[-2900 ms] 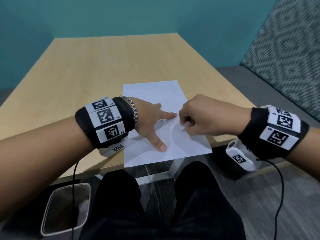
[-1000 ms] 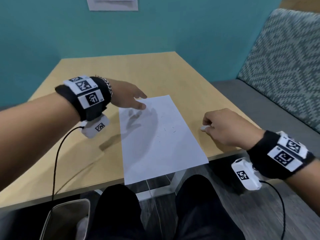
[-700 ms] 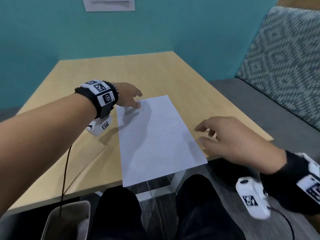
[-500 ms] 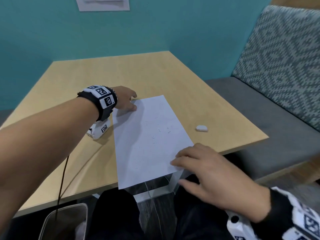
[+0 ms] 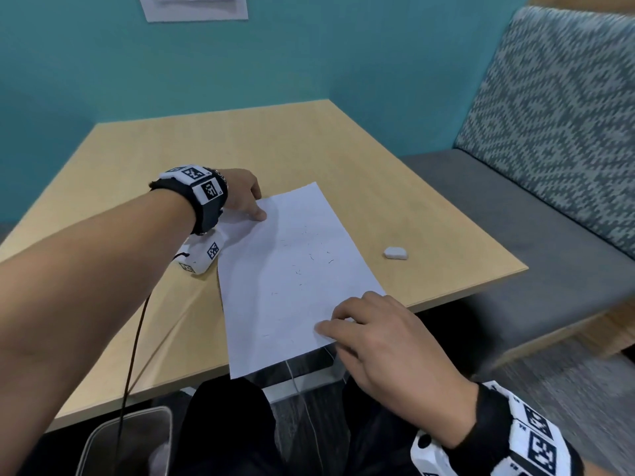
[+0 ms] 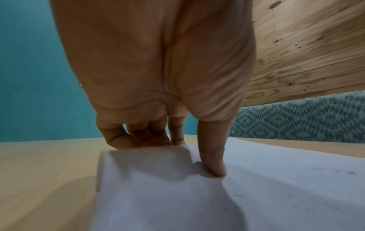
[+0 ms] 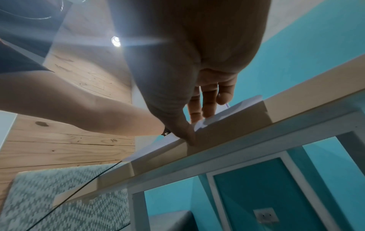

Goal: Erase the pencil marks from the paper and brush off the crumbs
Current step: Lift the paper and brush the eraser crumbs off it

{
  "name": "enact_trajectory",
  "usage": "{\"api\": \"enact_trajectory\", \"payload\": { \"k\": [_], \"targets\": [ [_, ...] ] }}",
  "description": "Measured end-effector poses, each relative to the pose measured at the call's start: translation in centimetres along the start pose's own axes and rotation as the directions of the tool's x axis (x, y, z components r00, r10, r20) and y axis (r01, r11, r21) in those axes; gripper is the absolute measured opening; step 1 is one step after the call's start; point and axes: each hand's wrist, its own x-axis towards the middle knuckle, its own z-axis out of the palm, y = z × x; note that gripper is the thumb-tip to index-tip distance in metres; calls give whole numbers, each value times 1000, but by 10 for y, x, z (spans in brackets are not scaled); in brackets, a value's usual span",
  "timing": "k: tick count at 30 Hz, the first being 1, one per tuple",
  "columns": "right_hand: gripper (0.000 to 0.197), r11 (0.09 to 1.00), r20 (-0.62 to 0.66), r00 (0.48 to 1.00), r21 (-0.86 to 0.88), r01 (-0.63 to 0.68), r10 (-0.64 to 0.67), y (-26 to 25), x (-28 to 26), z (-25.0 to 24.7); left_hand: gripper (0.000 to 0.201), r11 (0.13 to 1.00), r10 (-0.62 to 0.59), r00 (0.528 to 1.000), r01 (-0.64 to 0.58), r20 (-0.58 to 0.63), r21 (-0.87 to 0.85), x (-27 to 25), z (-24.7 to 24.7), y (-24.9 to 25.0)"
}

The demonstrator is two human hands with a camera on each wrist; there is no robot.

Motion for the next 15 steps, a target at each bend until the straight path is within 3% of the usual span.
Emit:
{"api": "enact_trajectory", "payload": {
  "k": [9,12,15],
  "targets": [
    [27,998,-149,989,67,0,10,-1,-1,-4,44,983,33,999,-33,-5,-179,-13,-5,-4],
    [29,998,-237,970,13,-56,57,-1,-6,-11,29,979,56,996,-69,-73,-194,-26,-6,-16],
    [28,993,-271,955,35,-111,117,0,-11,-15,29,967,44,995,-66,-92,-244,-44,-5,-33]
  ]
}}
